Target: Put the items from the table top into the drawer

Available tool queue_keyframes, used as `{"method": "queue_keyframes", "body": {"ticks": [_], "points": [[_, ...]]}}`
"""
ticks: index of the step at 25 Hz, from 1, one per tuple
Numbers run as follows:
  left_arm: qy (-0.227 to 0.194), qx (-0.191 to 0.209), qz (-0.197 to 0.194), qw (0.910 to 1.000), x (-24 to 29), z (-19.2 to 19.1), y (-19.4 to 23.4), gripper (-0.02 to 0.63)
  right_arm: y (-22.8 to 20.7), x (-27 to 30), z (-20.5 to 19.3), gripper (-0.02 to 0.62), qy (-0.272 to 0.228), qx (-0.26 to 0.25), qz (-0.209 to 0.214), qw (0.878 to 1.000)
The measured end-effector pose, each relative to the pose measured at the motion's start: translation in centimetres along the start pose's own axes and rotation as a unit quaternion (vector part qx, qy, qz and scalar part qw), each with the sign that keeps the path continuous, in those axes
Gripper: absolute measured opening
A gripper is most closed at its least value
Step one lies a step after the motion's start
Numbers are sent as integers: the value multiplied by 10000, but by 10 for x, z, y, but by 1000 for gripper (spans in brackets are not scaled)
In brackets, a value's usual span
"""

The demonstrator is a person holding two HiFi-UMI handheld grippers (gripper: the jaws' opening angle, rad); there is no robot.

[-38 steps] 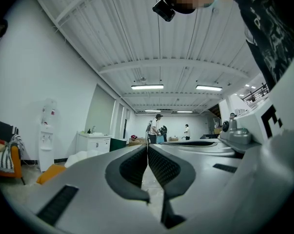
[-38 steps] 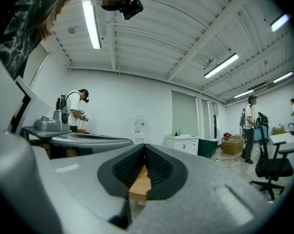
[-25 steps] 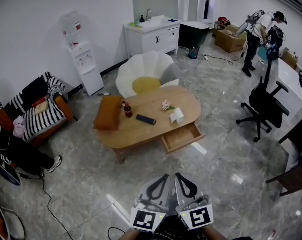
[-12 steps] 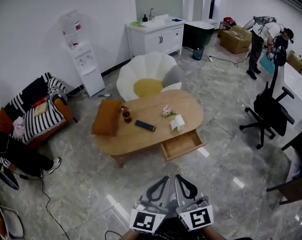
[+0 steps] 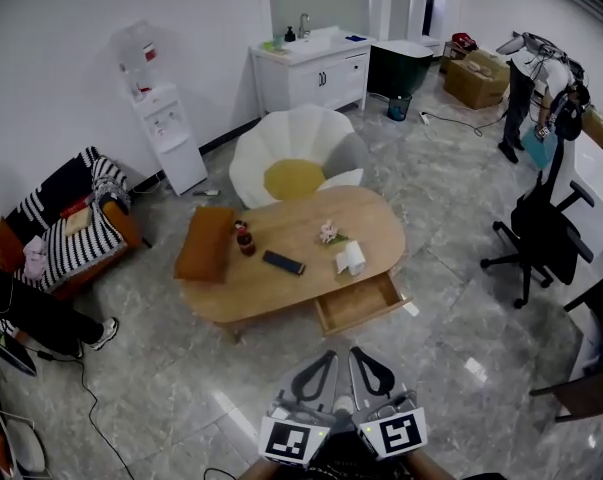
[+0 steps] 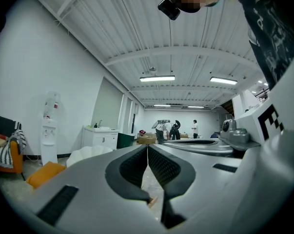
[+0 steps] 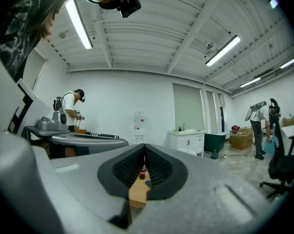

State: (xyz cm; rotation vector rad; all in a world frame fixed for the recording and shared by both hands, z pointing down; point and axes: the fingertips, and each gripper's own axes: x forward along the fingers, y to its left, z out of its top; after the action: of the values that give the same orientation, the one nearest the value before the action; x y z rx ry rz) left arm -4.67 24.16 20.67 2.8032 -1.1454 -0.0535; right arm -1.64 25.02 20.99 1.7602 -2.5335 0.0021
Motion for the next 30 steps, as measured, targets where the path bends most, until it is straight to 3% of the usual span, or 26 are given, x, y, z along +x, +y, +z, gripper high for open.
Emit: {"method": "queue_keyframes", "body": {"ticks": [15, 30], "points": [[-78, -8, 540, 9985, 74, -1, -6, 12, -67, 35, -4, 3, 47, -7, 698, 9975], [57, -140, 673, 9976, 93, -17, -6, 12, -83, 43, -19, 3, 105, 85, 866, 9962]]}}
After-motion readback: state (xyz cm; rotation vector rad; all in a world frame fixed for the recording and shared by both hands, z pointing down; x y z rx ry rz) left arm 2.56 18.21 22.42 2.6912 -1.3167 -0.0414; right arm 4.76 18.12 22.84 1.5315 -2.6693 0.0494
